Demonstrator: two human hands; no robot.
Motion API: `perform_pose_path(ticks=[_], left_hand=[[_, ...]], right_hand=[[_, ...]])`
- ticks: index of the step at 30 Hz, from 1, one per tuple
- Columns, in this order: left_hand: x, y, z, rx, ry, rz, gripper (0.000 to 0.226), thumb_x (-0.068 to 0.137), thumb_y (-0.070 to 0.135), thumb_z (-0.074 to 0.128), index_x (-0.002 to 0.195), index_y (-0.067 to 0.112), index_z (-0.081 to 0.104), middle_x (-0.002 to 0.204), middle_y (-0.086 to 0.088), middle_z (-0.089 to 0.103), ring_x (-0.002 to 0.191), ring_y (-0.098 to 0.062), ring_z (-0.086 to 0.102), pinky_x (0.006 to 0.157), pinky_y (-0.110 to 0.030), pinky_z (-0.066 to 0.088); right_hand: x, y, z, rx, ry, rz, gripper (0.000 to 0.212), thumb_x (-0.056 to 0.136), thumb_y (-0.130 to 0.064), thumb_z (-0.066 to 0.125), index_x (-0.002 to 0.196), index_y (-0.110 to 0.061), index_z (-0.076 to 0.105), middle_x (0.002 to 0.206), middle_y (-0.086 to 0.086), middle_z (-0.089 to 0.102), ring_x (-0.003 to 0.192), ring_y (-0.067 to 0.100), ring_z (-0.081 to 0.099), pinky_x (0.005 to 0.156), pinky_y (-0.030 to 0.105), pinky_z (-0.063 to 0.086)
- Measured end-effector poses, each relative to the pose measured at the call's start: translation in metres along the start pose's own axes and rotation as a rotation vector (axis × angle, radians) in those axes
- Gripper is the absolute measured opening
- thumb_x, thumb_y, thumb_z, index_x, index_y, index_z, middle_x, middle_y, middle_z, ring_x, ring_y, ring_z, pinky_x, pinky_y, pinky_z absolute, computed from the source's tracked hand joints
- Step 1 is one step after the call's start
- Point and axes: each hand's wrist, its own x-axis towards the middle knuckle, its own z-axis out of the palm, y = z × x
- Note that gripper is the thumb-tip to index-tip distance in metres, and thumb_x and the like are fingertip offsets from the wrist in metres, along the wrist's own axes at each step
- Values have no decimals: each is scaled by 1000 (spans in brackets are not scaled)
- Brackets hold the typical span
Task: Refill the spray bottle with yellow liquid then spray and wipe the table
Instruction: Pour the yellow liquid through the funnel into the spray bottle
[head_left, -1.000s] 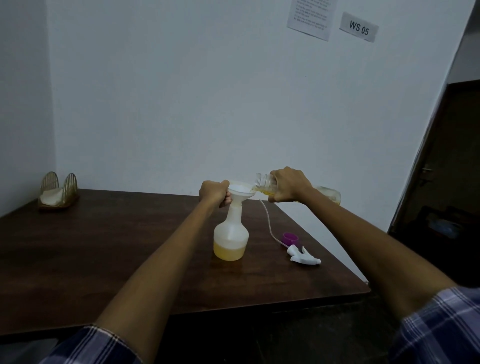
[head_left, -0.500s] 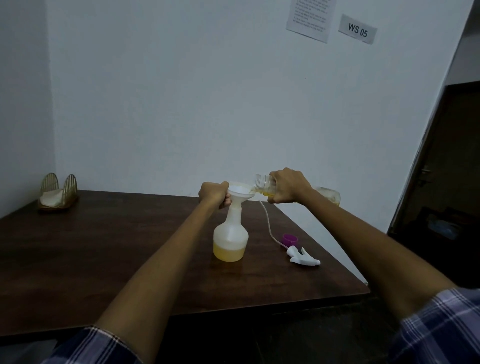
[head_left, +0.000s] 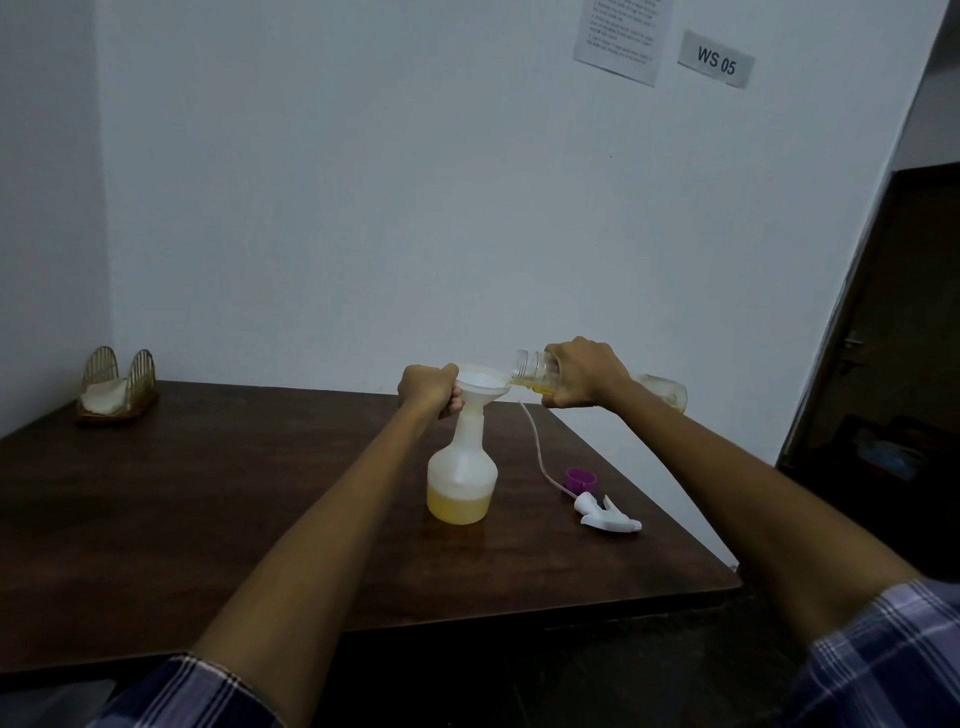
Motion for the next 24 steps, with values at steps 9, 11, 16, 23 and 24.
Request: perform_pose_path(ticks=[9,11,16,23,24], left_hand=[[0,0,0,14,-6,-2,22,85,10,49,63,6,55,55,-4,55,34,-10,49,36,-15,44],[0,0,0,9,-5,-2,23,85,10,49,63,6,55,55,-4,55,37,-11,49,35,-15,43],[0,-1,0,9,-1,-9,22,85,11,50,64,6,55,54,-4,55,33,-9,48,37,-16,45],[-1,-1,-1,0,-6,-7,22,84,10,49,64,6,55,55,-4,55,39,-13,50,37,-16,44],[-1,0,-1,-2,-9,-6,22,84,10,49,64,6,55,55,-4,55,39,-13,50,37,-16,44]], right_hand=[[0,-1,1,13,-1,9,43,69,-43,70,91,-9,57,79,5,61,69,21,50,60,26,33],[0,0,-1,-2,-2,5,43,69,-43,70,93,-9,58,82,6,63,69,21,51,61,26,33],[1,-1,-2,-12,-11,4,43,69,-42,70,93,-9,58,83,7,64,70,21,52,61,26,34],[1,-1,-3,-18,-20,0,43,69,-43,70,93,-10,57,83,7,63,69,21,51,61,26,36],[1,-1,-3,-20,-21,-1,44,69,-43,70,94,-10,58,84,7,63,69,21,52,61,26,36]])
